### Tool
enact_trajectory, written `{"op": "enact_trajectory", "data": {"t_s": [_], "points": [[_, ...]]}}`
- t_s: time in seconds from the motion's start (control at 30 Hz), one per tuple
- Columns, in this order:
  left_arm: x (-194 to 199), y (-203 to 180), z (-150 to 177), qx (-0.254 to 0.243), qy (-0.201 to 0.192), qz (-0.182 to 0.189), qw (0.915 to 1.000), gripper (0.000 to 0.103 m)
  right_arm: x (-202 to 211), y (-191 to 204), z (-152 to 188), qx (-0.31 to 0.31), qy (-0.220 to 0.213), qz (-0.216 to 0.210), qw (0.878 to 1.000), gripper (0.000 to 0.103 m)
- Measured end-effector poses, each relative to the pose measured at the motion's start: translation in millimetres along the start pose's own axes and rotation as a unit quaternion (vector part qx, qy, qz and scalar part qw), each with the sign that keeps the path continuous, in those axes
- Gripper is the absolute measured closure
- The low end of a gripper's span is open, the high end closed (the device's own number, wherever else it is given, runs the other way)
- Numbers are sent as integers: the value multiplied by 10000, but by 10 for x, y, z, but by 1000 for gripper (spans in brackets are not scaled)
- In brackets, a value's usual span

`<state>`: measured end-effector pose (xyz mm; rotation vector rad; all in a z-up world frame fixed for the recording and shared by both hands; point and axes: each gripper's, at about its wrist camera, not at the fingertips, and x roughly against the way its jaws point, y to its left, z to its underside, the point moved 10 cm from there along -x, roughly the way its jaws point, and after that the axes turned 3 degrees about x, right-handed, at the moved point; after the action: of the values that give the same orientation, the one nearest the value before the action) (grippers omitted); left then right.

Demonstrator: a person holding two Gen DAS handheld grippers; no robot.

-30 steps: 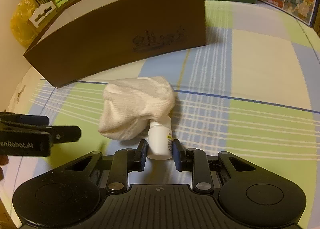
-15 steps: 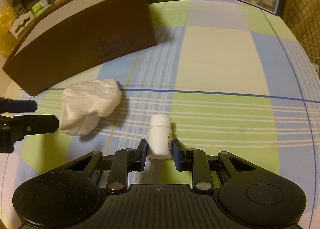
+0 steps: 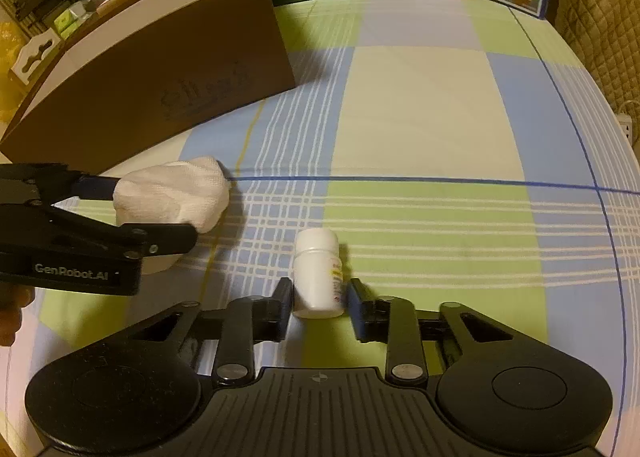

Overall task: Organize objects
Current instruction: 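Grasp the white pill bottle with the right tool while the left tool grasps the white cloth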

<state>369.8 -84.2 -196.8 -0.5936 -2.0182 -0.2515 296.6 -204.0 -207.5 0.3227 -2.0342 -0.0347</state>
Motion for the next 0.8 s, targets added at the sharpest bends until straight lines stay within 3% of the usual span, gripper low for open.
{"op": "enact_trajectory", "data": {"t_s": [0.07,0.23,0.6,0.8], "points": [[-25,-28,8,0,-19,123,9999,32,-13,-6,-11,30,-3,83,10000,57],[-39,-45,36,143,-93,188,9997,54,-30,11,-26,91,-4,20,10000,57],[243,368,362,890,-31,-369,9953,58,-84,62,-42,327,-28,40,9995,58],[477,601,690,1315,22,-640,9892,58,-97,69,-36,495,-38,194,9986,65]]}}
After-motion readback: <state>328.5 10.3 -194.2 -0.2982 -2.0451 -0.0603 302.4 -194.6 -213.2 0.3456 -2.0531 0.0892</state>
